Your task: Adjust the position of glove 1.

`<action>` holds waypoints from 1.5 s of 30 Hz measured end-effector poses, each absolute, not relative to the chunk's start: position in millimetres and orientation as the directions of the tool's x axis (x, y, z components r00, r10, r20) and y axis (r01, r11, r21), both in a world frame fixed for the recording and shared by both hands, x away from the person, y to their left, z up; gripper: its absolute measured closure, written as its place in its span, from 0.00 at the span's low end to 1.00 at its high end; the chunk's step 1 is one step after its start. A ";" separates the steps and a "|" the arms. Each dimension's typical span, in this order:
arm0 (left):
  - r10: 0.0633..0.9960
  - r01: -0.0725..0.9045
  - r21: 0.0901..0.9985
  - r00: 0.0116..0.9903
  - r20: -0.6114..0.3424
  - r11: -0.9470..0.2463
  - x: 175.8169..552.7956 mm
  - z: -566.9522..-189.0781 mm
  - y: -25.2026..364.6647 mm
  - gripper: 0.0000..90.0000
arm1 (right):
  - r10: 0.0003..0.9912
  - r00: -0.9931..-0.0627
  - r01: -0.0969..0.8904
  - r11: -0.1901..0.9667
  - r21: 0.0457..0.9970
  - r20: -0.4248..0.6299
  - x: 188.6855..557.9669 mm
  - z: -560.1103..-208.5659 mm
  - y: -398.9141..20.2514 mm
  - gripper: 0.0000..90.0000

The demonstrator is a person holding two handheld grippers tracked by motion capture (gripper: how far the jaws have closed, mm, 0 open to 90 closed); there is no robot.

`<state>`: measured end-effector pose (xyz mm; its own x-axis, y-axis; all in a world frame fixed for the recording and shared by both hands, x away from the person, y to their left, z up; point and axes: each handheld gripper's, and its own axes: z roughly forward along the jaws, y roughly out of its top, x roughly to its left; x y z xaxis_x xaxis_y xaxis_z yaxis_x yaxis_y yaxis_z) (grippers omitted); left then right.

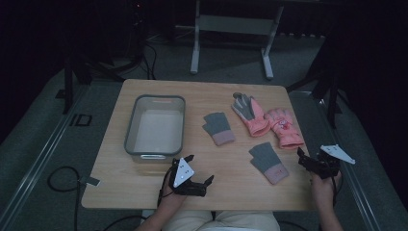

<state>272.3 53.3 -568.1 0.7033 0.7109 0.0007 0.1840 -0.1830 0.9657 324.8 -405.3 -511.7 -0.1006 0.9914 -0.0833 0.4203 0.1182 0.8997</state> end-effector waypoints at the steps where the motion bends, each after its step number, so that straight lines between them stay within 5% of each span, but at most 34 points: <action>1: 0.711 0.184 0.966 0.703 0.001 -0.183 272.3 -568.1 53.4 0.00 | 0.993 -0.101 0.410 0.097 0.907 -0.060 323.9 -505.0 -404.7 0.14; 13: 0.710 0.181 0.965 0.705 0.006 -0.188 272.3 -568.0 53.6 0.00 | 0.980 -0.193 0.350 0.102 0.931 -0.035 331.5 -442.0 -381.5 0.12; 33: 0.707 0.182 0.965 0.707 0.004 -0.187 271.8 -568.1 53.5 0.00 | 0.957 -0.275 0.258 0.166 0.952 -0.093 362.1 -392.6 -322.6 0.12; 45: 0.708 0.182 0.965 0.706 0.004 -0.188 271.9 -568.1 53.4 0.00 | 0.932 -0.362 0.427 0.191 0.884 -0.027 387.8 -399.9 -290.5 0.15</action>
